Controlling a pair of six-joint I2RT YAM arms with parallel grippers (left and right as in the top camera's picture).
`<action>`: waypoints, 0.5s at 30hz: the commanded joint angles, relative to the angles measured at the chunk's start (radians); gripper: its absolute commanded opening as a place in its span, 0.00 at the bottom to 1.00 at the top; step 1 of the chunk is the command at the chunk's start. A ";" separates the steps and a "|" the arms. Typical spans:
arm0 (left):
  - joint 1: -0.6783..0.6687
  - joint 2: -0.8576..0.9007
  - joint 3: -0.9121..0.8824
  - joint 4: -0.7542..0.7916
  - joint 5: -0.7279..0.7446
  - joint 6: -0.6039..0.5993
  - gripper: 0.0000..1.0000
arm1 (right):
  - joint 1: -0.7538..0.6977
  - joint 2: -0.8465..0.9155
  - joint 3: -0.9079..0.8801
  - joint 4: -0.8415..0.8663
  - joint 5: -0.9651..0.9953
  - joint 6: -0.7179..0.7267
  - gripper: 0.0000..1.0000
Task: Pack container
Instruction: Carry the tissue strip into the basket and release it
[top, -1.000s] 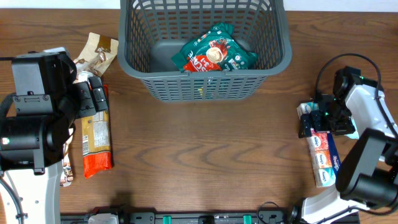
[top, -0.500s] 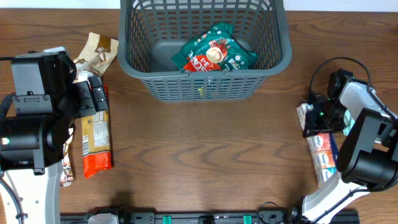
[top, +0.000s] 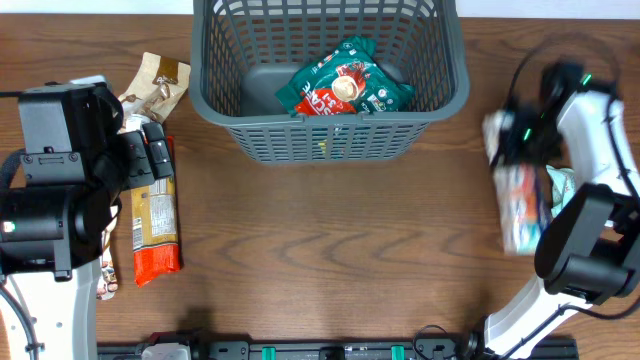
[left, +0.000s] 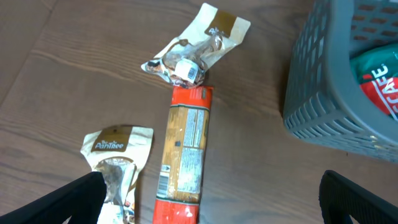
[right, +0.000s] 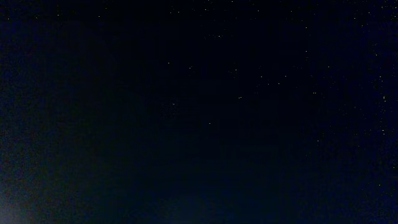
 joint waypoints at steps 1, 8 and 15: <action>0.005 0.000 -0.007 -0.006 -0.001 0.002 0.99 | 0.014 -0.086 0.272 -0.033 -0.076 0.117 0.01; 0.005 0.000 -0.007 -0.018 -0.001 0.002 0.99 | 0.130 -0.091 0.699 -0.105 -0.076 0.101 0.01; 0.005 0.000 -0.007 -0.018 -0.001 0.002 0.99 | 0.420 -0.091 0.805 -0.069 -0.091 -0.208 0.01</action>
